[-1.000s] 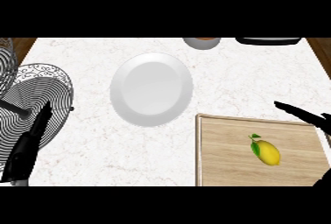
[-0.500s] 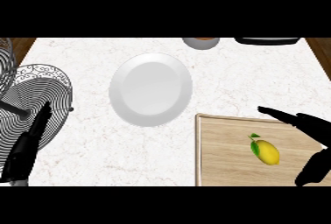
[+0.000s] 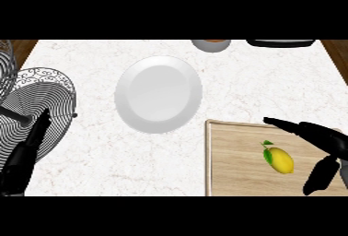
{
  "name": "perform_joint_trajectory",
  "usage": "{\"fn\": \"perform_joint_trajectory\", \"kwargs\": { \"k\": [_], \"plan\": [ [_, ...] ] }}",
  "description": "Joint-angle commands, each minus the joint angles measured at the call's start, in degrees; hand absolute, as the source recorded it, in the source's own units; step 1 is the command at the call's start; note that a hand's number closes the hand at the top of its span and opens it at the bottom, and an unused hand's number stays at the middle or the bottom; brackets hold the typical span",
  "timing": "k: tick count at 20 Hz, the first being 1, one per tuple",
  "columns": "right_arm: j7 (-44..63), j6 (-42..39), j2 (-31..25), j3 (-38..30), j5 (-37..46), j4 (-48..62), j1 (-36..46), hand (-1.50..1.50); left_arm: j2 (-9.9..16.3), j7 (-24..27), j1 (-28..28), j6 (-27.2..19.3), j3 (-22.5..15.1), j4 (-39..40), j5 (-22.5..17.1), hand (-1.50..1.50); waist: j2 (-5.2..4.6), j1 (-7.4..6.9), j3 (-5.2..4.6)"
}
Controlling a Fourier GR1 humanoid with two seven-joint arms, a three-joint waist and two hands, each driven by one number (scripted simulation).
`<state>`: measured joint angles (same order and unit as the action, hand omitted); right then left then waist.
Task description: Pick the lemon from the tray and place it in the plate
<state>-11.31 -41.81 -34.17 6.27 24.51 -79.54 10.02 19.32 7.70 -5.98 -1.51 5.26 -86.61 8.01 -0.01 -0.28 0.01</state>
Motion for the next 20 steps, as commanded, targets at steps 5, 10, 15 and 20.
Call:
{"fn": "perform_joint_trajectory", "kwargs": {
  "k": [5, 10, 15, 20],
  "plan": [
    [-5.86, 0.74, 3.07, -1.31, 6.74, 6.14, 1.06, -1.50, -1.52, -2.10, -1.90, 2.02, 1.89, -3.48, 1.79, 0.00, 0.02, 0.01, 0.00],
    [-6.69, 3.63, 8.45, -0.10, 7.93, 8.39, 1.67, 1.50, -3.05, -0.66, 6.37, 0.64, 1.62, 5.24, 4.10, 0.00, -0.09, 0.22, 0.00],
    [-8.68, 5.37, 9.85, -0.27, 10.65, 8.00, 0.95, 1.50, -4.31, 1.58, -0.82, 2.00, 1.71, 0.22, 4.32, 0.00, 0.01, 0.02, 0.00],
    [-11.29, 6.43, 9.39, -2.18, 11.64, 9.30, 2.22, 1.50, -0.72, -1.07, -0.79, 6.10, 5.38, -2.80, 2.02, 0.00, 0.02, -0.07, 0.00]
  ]
}}
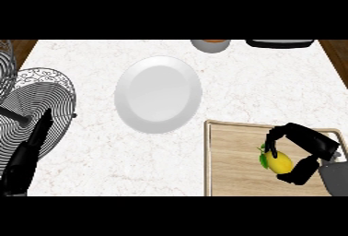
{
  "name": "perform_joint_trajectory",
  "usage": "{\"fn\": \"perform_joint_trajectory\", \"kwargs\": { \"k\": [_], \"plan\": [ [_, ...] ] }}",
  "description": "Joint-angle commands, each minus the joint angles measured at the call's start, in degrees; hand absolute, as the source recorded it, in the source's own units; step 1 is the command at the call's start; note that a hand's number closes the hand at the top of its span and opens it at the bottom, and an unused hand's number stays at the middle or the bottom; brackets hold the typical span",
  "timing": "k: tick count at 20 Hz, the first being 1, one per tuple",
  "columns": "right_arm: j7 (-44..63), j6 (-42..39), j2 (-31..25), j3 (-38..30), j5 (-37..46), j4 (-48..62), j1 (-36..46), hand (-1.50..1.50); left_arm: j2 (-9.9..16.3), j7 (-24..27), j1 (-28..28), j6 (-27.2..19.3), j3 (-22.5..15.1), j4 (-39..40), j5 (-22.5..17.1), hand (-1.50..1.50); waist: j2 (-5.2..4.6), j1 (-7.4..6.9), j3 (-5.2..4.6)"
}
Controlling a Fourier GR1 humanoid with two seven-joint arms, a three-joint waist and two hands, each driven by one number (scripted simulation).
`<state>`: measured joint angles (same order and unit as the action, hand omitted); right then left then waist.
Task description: Pick the lemon from the tray and place it in the plate
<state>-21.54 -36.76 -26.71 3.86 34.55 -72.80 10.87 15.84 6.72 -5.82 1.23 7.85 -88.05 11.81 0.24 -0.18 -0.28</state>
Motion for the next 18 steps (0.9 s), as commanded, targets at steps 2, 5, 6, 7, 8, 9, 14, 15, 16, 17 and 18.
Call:
{"fn": "perform_joint_trajectory", "kwargs": {
  "k": [2, 5, 6, 7, 8, 9, 14, 15, 16, 17, 18],
  "plan": [
    [0.87, 6.23, 3.81, 0.14, 5.15, 9.42, 8.87, 1.50, -0.72, 0.58, 0.36, 0.69, 0.17, 0.05, 0.03, 0.00, -0.41, -0.71, 0.31],
    [5.58, 10.20, -0.29, -2.64, 9.56, 15.83, 20.29, 1.50, -1.21, 1.31, 2.05, 0.72, -2.14, 0.12, 1.19, 0.00, -1.70, -4.59, 0.42],
    [6.53, 12.67, -1.26, -3.19, 11.19, 16.93, 22.30, 1.50, -1.01, 0.01, 3.41, 1.00, -2.58, -0.12, 1.45, 0.00, -2.10, -5.19, 0.49],
    [9.61, 13.29, -1.31, -2.55, 13.12, 17.62, 25.15, 1.50, -1.70, 0.69, 3.24, 1.00, -3.68, -0.53, 1.81, 0.00, -2.57, -7.08, 0.46],
    [7.82, 15.92, -2.37, -3.46, 13.78, 19.82, 26.35, 1.50, -2.14, 0.53, 3.36, 0.68, -3.74, -0.42, 1.80, 0.00, -2.74, -7.06, 0.55],
    [7.25, 17.91, -3.02, -3.78, 14.70, 21.30, 28.34, 1.50, -2.17, 0.28, 5.34, 0.61, -3.88, 0.99, 2.09, 0.00, -2.90, -6.21, 0.52],
    [2.23, 29.99, -2.52, -8.15, 14.97, 30.71, 33.92, 1.50, -2.02, -0.59, 6.26, 1.16, -2.98, 1.72, 1.05, 0.00, -2.73, -5.75, 0.61],
    [3.45, 32.22, 0.07, -8.31, 15.09, 31.81, 36.64, 1.50, -1.70, -0.48, 6.23, 0.84, -3.02, 1.82, 1.79, 0.00, -2.28, -5.45, 0.53],
    [0.72, 34.53, -1.61, -9.14, 15.18, 32.80, 36.80, 1.50, -0.97, -0.85, 7.53, 0.78, -2.03, 2.25, 1.52, 0.00, -2.64, -5.58, 0.59],
    [0.26, 34.35, -2.37, -9.92, 14.85, 33.96, 39.75, 1.50, -2.41, -0.63, 5.53, 0.34, -3.60, 1.03, 2.18, 0.00, -2.19, -5.63, 0.54],
    [-2.82, 36.57, -2.39, -11.27, 13.44, 33.61, 39.73, 1.50, -1.91, -0.30, 5.36, 0.24, -2.48, 1.95, 1.78, 0.00, -1.90, -4.62, 0.51]
  ]
}}
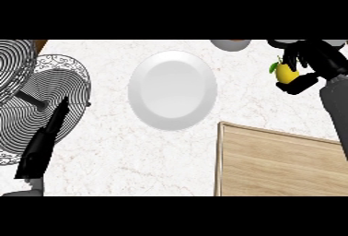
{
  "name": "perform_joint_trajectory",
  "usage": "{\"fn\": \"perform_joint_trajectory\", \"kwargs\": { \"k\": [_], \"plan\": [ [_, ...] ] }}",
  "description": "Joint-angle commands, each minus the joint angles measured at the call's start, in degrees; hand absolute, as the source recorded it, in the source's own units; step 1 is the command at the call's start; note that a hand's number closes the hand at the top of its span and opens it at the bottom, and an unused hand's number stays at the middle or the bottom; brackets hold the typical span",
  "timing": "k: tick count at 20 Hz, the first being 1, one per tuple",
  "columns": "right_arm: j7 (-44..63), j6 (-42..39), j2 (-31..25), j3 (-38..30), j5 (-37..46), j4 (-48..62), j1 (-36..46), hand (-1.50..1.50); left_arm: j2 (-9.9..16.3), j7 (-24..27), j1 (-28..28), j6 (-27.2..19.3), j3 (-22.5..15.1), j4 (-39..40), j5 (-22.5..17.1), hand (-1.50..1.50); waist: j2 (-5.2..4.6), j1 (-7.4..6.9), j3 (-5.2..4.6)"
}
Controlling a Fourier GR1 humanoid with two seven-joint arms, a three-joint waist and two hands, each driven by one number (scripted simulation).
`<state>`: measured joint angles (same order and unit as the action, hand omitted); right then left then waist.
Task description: Pick the lemon from the tray and place it in the plate
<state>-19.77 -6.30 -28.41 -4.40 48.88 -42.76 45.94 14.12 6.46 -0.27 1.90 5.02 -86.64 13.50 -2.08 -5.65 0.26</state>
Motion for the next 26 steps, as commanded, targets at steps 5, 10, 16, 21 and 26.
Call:
{"fn": "perform_joint_trajectory", "kwargs": {
  "k": [5, 10, 16, 21, 26],
  "plan": [
    [-15.77, 6.36, 1.89, -5.31, -5.56, 7.32, 10.80, 1.50, 2.28, -0.16, -0.56, 1.67, 2.41, 0.77, -1.38, 0.00, 0.95, 1.75, -0.11],
    [-22.47, -1.65, 3.62, -5.81, -9.38, 10.03, 15.10, 1.50, -0.15, 1.08, -3.94, -1.00, 1.64, -0.89, 0.12, 0.00, 1.64, 3.48, -0.22],
    [-17.76, -4.78, 10.34, -2.65, -8.56, 8.47, 19.74, 1.50, 2.78, -0.37, -1.55, 2.30, 4.51, 0.82, -2.19, 0.00, 2.06, 4.81, -0.28],
    [-9.76, -3.13, 19.16, -1.57, -9.21, 6.10, 21.65, 1.50, -0.02, 0.84, -3.85, -0.66, 3.34, 0.87, 0.07, 0.00, 2.15, 5.00, -0.29],
    [-4.19, -1.59, 25.65, 0.66, -7.91, 6.93, 22.17, 1.50, 0.08, 1.68, -3.26, -0.67, 3.75, 1.84, 0.40, 0.00, 1.96, 4.81, -0.30]
  ]
}}
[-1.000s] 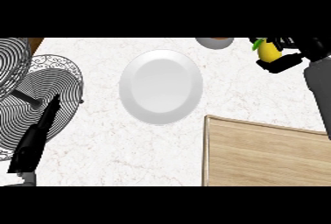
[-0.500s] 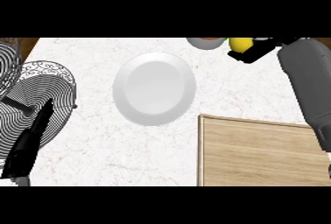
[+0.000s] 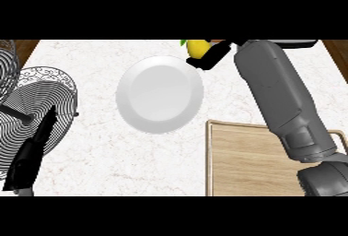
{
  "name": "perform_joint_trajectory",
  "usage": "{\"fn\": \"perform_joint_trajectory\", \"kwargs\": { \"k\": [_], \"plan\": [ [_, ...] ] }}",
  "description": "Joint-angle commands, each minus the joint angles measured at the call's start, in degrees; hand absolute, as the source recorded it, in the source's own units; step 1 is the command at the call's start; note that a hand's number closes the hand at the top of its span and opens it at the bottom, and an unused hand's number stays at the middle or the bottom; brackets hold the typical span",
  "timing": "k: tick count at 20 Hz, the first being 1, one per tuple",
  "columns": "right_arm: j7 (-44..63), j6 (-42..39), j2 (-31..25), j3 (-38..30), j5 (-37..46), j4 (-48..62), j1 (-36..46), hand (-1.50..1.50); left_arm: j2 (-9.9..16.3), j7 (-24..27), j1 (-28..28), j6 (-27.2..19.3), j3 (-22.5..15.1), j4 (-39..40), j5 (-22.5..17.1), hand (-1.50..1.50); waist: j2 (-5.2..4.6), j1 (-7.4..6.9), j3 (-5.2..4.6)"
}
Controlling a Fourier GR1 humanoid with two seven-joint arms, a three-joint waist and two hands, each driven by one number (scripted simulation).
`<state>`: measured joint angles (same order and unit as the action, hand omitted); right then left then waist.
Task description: Pick the lemon from the tray and place it in the plate
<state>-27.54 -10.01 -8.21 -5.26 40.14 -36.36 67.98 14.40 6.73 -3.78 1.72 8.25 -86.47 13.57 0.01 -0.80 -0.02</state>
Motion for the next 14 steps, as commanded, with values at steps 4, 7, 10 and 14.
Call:
{"fn": "perform_joint_trajectory", "kwargs": {
  "k": [4, 7, 10, 14],
  "plan": [
    [6.35, 1.43, 7.68, 3.26, 2.85, 4.56, 2.80, 1.50, 1.84, -2.59, 1.11, 2.91, 2.07, -1.85, -2.53, 0.00, -0.23, -0.60, 0.02],
    [7.77, 4.84, 8.06, 7.52, 1.97, 10.10, 4.35, 1.50, 1.41, 5.06, -0.72, 2.28, 1.67, 3.08, -1.19, 0.00, -0.59, -2.20, -0.05],
    [7.38, 7.88, 8.14, 12.34, -1.73, 13.71, 3.35, 1.50, -0.73, 1.38, 0.65, 0.93, -1.03, 0.38, 0.78, 0.00, -0.67, -2.84, -0.01],
    [7.38, 4.11, 8.18, 14.74, -6.12, 16.81, 7.31, 1.50, 0.23, 1.16, 5.05, 0.96, -0.16, 3.45, 1.07, 0.00, -0.93, -2.91, -0.03]
  ]
}}
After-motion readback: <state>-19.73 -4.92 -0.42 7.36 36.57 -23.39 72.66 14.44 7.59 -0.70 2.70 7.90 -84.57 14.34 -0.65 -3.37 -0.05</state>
